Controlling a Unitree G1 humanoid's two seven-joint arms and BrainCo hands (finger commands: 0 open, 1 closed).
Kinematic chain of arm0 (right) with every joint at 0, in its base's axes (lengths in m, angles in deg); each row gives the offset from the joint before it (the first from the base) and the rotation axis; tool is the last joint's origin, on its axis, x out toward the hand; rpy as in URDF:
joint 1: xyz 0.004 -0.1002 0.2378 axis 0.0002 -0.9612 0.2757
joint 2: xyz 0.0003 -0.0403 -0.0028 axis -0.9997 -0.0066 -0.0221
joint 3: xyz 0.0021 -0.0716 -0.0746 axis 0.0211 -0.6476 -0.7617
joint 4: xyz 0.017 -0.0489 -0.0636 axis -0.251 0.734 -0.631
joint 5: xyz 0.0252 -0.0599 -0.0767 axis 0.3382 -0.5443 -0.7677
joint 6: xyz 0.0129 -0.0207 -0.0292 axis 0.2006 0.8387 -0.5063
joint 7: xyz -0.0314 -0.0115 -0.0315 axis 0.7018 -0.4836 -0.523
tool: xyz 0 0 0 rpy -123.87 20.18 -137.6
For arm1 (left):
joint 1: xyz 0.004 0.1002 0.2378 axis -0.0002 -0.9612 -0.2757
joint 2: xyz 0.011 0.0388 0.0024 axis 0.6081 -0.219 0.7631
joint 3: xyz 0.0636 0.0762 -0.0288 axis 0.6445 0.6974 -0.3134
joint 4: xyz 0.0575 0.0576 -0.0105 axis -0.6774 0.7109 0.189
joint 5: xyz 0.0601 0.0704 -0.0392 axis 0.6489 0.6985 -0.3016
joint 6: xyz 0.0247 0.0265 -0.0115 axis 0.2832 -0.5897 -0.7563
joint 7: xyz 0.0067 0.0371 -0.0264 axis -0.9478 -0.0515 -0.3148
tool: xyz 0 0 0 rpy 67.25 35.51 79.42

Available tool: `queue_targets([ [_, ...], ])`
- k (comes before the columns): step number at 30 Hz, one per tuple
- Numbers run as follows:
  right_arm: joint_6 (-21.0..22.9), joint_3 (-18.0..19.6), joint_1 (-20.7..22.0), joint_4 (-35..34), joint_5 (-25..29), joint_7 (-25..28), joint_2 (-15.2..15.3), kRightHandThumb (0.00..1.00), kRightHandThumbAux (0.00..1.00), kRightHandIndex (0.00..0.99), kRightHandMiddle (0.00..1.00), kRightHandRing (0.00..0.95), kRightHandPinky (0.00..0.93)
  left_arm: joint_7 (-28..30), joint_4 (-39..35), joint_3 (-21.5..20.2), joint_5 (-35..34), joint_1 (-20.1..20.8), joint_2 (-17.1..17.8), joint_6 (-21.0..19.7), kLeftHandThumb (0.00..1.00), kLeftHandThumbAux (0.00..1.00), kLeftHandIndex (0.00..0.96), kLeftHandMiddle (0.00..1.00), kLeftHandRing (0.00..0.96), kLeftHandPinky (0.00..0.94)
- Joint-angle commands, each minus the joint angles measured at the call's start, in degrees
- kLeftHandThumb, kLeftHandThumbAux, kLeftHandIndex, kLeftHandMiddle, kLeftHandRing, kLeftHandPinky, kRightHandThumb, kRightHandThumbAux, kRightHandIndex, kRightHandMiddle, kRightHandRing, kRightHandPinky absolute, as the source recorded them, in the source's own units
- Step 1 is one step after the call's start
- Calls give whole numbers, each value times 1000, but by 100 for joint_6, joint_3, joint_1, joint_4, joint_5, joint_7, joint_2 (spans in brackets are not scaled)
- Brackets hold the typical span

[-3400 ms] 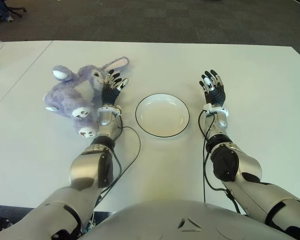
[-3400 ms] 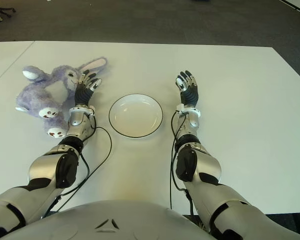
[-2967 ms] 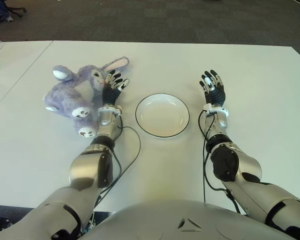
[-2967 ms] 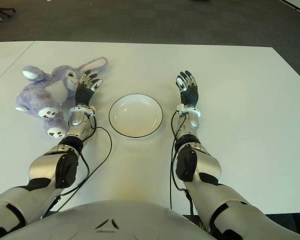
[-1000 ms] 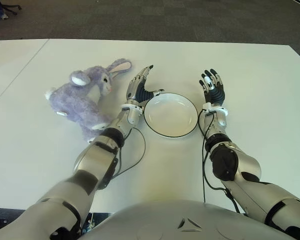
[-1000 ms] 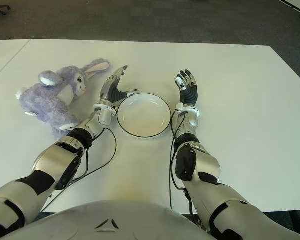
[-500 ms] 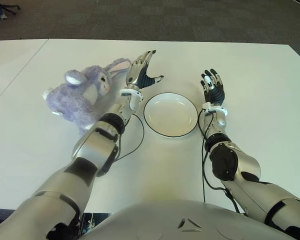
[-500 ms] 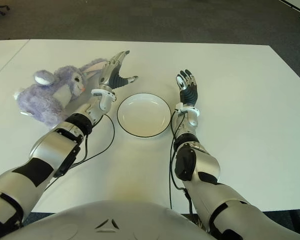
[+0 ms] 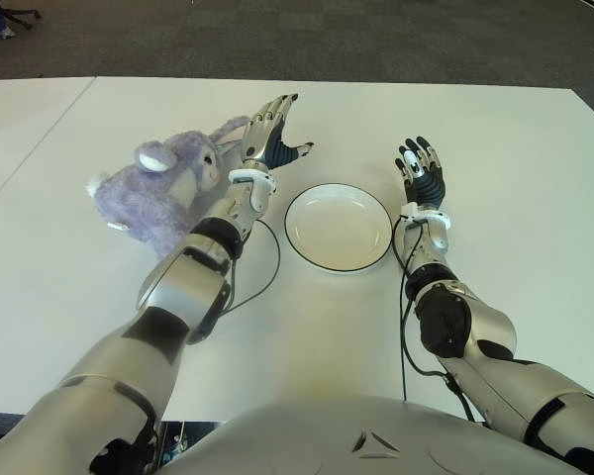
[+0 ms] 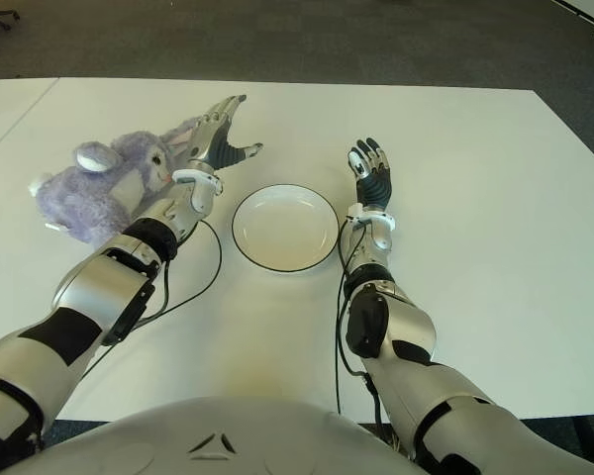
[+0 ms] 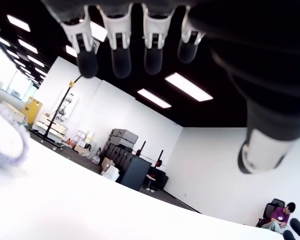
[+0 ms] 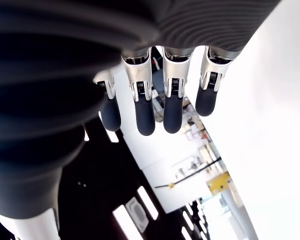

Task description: Put the doll into the plate.

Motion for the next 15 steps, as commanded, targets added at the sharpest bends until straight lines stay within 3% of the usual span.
queue_targets([
  [1,782,153,-1218,774,142,-168,-428,0,771,177,201,160,137,337,70,46,-22,529,-36,-264,182,579,51,102,119,160],
  [10,800,62,-1209,774,30,-303,-388,0,769,174,196,159,130,393,-58,34,-33,894,-152,-534,210,566,56,108,127,165],
  [15,841,56,-1201,775,21,-293,-358,0,756,179,189,153,120,452,-8,6,-65,1219,-227,-719,206,556,51,92,98,111],
])
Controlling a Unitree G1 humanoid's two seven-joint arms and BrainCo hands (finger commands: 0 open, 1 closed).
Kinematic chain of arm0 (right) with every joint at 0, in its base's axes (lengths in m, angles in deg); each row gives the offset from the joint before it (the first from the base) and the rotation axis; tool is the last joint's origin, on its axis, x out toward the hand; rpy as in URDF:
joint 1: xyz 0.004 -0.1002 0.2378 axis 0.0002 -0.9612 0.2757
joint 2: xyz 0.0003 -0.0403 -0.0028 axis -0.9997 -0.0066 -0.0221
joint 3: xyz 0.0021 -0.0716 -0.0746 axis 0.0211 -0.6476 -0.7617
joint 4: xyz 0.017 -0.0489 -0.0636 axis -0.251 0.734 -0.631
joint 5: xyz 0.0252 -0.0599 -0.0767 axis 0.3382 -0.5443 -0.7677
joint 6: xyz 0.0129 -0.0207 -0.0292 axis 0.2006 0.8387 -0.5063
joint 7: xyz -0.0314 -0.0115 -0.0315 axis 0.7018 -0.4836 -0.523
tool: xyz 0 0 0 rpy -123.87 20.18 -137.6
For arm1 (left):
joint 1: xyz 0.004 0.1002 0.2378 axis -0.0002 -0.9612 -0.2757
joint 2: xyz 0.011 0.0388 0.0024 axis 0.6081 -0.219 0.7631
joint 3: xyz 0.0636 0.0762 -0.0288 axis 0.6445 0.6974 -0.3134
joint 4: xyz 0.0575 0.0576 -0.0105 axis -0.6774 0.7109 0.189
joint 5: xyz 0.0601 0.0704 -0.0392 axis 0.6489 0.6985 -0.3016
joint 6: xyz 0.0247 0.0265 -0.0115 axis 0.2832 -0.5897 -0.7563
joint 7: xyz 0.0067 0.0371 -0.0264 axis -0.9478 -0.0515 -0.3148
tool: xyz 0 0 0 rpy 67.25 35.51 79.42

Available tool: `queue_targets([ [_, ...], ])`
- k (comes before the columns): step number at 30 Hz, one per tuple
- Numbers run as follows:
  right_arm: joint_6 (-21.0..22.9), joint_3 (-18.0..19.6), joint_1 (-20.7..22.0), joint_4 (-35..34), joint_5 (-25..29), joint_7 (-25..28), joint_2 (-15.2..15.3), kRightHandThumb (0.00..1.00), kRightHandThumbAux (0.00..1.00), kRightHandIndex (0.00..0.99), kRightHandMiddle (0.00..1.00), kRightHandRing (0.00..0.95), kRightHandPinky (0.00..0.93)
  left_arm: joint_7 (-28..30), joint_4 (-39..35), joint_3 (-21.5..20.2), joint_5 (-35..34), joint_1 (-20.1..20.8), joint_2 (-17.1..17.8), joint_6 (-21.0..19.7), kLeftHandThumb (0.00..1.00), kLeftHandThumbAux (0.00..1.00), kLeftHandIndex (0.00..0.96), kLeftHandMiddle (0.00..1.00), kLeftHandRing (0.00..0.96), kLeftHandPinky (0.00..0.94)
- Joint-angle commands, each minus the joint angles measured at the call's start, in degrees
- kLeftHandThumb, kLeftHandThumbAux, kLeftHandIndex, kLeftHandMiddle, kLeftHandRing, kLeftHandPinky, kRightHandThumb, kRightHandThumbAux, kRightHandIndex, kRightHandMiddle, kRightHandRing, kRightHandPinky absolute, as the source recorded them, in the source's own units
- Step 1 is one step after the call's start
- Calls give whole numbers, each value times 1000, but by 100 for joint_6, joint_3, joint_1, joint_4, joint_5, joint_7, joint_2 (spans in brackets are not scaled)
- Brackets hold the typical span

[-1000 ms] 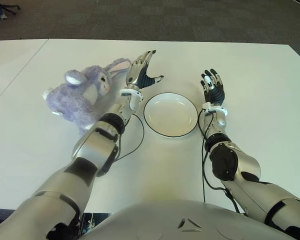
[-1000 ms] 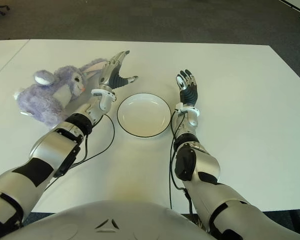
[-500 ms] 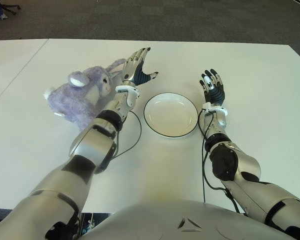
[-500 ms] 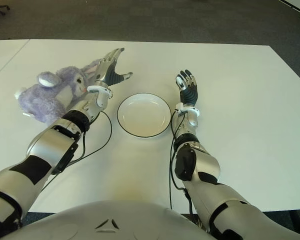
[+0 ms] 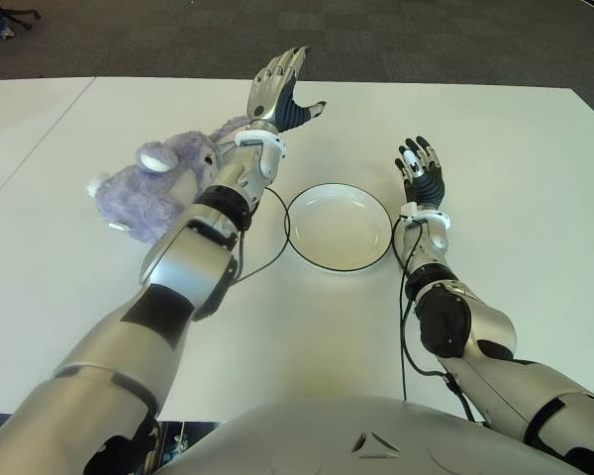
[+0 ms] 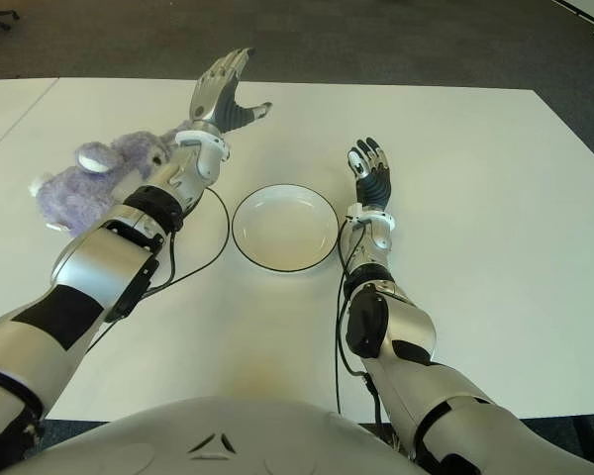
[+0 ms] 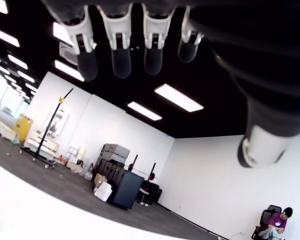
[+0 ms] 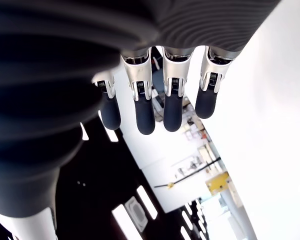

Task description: Put the doll into the plate.

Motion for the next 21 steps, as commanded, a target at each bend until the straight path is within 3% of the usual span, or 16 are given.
queue_targets([
  [1,840,89,-1201,774,74,-246,-359,0,756,182,190,152,118,276,66,16,-66,371,-142,-315,200,555,48,90,96,117],
  [7,856,78,-1204,775,62,-294,-336,0,751,183,197,158,132,324,29,11,-101,605,-257,-488,192,559,44,91,92,113],
  [13,873,142,-1199,774,140,-207,-327,0,747,199,214,172,137,478,62,50,-88,1146,-473,-758,192,574,35,108,105,113],
  [21,870,153,-1208,776,150,-178,-321,0,753,205,221,181,153,591,75,219,69,1563,-473,-859,183,572,30,130,125,131],
])
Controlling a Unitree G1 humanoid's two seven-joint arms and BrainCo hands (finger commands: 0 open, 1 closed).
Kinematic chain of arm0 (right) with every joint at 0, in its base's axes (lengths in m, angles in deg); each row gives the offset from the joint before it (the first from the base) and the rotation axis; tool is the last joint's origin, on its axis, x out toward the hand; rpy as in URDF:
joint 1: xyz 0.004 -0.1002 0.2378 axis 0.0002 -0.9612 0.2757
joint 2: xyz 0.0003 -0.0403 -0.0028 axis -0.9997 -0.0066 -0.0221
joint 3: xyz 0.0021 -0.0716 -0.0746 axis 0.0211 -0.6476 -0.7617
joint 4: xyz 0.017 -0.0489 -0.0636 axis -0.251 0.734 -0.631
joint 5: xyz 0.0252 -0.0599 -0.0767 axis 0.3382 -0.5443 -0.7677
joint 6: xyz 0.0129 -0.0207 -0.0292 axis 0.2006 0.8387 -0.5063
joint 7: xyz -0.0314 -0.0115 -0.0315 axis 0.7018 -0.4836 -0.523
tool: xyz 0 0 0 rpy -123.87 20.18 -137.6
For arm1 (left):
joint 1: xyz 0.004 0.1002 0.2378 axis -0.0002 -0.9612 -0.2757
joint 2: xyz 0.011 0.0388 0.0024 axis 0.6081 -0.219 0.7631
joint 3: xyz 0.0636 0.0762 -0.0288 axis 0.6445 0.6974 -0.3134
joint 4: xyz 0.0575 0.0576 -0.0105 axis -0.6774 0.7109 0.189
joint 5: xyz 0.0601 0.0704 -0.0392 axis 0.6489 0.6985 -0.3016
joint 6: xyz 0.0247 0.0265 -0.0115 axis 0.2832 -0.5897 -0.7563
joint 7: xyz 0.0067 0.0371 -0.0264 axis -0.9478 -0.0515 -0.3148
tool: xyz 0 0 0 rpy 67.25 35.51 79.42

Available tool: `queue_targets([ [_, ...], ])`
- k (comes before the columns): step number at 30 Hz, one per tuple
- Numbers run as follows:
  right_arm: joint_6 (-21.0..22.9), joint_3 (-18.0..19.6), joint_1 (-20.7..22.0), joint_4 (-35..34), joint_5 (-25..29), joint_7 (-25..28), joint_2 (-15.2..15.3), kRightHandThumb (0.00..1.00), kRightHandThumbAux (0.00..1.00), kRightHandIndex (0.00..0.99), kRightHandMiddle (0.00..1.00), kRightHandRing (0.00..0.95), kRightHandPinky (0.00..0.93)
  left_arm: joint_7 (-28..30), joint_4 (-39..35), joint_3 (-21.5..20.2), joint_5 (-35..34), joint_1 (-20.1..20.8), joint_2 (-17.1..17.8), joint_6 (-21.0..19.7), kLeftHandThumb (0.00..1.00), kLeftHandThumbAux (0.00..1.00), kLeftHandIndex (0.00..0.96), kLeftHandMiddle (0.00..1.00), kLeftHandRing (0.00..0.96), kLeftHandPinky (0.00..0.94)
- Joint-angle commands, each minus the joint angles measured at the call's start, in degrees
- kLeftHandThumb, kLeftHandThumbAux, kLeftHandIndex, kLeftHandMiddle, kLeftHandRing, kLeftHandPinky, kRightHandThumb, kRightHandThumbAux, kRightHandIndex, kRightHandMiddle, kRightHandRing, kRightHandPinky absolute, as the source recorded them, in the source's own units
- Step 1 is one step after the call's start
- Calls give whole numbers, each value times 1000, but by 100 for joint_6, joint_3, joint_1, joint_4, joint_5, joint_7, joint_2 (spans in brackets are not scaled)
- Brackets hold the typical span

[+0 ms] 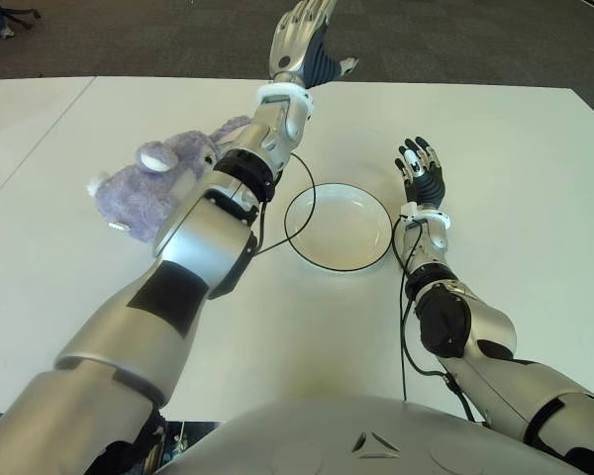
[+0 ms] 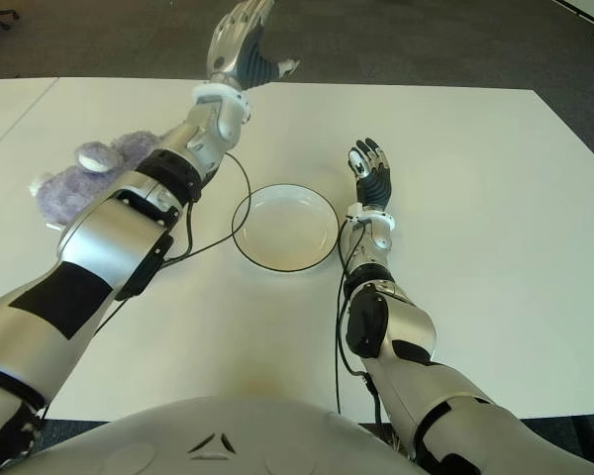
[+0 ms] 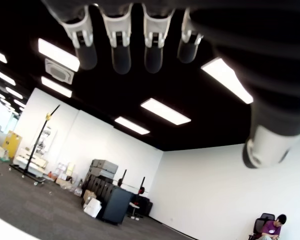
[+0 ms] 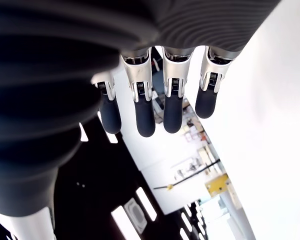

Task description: Put the doll into the plate.

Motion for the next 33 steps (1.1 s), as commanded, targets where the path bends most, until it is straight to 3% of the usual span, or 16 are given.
queue_targets([
  [1,861,149,-1213,775,136,-144,-323,0,754,205,222,182,155,246,62,236,179,410,-35,-147,181,571,31,132,127,133],
  [7,820,92,-1218,773,70,-198,-317,0,749,189,208,171,140,326,-15,417,271,442,110,-96,170,560,24,144,161,181],
  [12,825,97,-1219,770,83,-187,-315,0,752,182,199,161,129,683,-481,577,350,175,494,4,156,530,4,123,131,113],
  [15,827,101,-1221,769,89,-210,-313,0,768,186,202,165,139,1223,-1105,733,475,-142,934,52,137,509,0,78,81,37],
  [18,842,113,-1214,770,102,-220,-310,0,773,189,205,168,140,1550,-1382,786,507,-308,1158,58,137,493,0,61,65,6],
  [20,854,124,-1210,771,114,-219,-309,0,774,191,206,170,140,1771,-1538,813,507,-407,1302,47,131,490,0,51,56,0],
  [21,861,133,-1206,772,124,-211,-309,0,774,195,210,175,145,1977,-1716,826,515,-530,1479,51,186,456,8,63,63,0],
  [23,868,151,-1201,772,145,-181,-309,0,775,197,211,175,146,2468,-2042,835,521,-680,1797,8,134,462,0,20,22,0],
  [26,861,164,-1196,769,162,-156,-316,0,781,202,216,182,160,3179,-2497,803,511,-813,2180,-132,144,431,0,0,0,0],
  [33,834,163,-1194,766,151,-189,-318,0,781,202,215,187,160,4142,-3265,509,337,-1131,2955,-183,162,402,0,0,0,0],
])
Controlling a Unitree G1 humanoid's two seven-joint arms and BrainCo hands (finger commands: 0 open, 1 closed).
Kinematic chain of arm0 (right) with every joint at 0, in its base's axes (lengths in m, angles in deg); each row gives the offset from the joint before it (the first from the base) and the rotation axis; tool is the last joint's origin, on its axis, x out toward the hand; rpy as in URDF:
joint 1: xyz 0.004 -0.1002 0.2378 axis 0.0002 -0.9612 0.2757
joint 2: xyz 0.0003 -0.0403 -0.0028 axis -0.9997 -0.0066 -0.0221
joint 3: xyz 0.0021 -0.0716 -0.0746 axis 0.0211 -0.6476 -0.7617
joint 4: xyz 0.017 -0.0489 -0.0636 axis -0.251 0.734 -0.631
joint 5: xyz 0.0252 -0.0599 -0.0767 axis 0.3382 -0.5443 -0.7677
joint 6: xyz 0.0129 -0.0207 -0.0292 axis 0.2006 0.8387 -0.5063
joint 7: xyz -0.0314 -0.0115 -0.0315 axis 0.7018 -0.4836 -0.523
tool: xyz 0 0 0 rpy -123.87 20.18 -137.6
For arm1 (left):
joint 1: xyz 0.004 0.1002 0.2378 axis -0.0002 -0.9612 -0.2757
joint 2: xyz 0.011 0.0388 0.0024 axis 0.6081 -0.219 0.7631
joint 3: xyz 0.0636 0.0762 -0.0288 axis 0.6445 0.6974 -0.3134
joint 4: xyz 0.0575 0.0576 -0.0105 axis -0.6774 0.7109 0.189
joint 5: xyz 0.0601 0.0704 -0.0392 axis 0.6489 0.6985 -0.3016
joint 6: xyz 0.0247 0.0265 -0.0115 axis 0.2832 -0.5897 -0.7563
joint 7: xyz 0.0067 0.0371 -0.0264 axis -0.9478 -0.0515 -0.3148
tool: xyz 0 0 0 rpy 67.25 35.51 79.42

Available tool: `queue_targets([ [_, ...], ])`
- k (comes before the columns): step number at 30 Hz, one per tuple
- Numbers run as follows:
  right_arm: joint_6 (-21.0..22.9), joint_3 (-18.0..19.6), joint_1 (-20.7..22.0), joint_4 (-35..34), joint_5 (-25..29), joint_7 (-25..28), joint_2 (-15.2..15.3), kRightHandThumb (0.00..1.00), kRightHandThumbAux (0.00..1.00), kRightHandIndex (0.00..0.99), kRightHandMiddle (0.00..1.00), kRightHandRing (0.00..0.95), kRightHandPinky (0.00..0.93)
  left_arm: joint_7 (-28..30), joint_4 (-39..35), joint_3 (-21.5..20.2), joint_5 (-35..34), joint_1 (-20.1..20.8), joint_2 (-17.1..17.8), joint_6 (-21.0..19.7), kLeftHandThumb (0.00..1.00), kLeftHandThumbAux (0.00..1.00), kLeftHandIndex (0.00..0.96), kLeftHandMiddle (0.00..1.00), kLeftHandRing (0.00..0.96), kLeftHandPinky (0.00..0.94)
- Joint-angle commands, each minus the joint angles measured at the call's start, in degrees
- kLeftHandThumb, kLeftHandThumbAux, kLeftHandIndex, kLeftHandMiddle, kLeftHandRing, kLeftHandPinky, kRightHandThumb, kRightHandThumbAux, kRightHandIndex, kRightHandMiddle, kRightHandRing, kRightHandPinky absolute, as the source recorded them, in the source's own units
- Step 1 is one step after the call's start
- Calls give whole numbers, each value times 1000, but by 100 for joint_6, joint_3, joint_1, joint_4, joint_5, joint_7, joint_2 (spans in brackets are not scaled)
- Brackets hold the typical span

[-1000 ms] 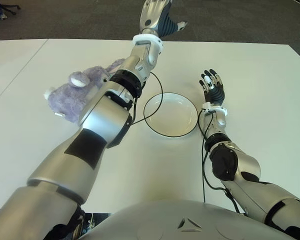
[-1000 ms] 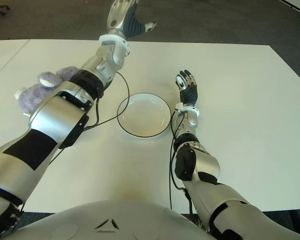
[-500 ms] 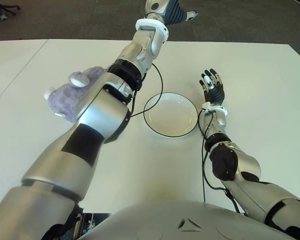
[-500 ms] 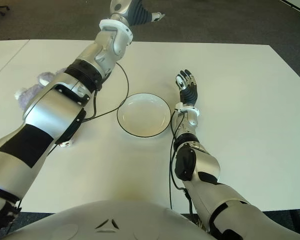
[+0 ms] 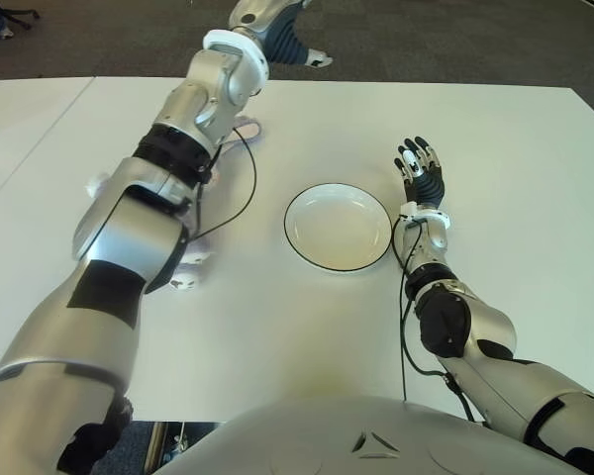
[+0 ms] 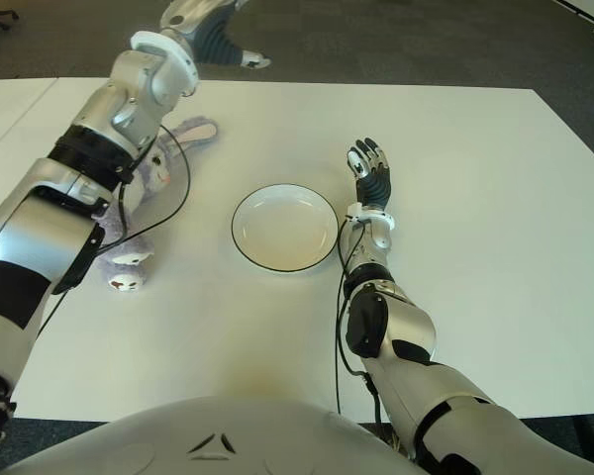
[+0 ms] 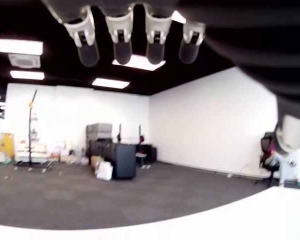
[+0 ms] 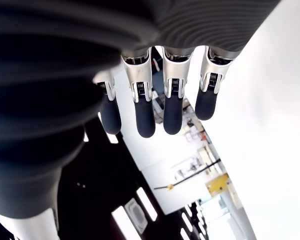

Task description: Put the doll into the plate.

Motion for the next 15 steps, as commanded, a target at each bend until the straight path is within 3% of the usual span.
queue_targets([
  [1,837,146,-1204,767,133,-207,-310,0,780,201,214,187,158,1111,-804,-150,-32,-563,833,-89,163,401,0,0,0,0],
  [6,854,120,-1206,769,98,-227,-285,0,762,196,214,185,157,1411,-1099,-287,-96,-813,1140,-149,161,373,0,0,0,0],
  [15,897,117,-1214,770,97,-191,-247,0,744,197,212,182,162,1449,-1363,-477,-95,-1326,1444,-174,133,343,0,0,0,0],
])
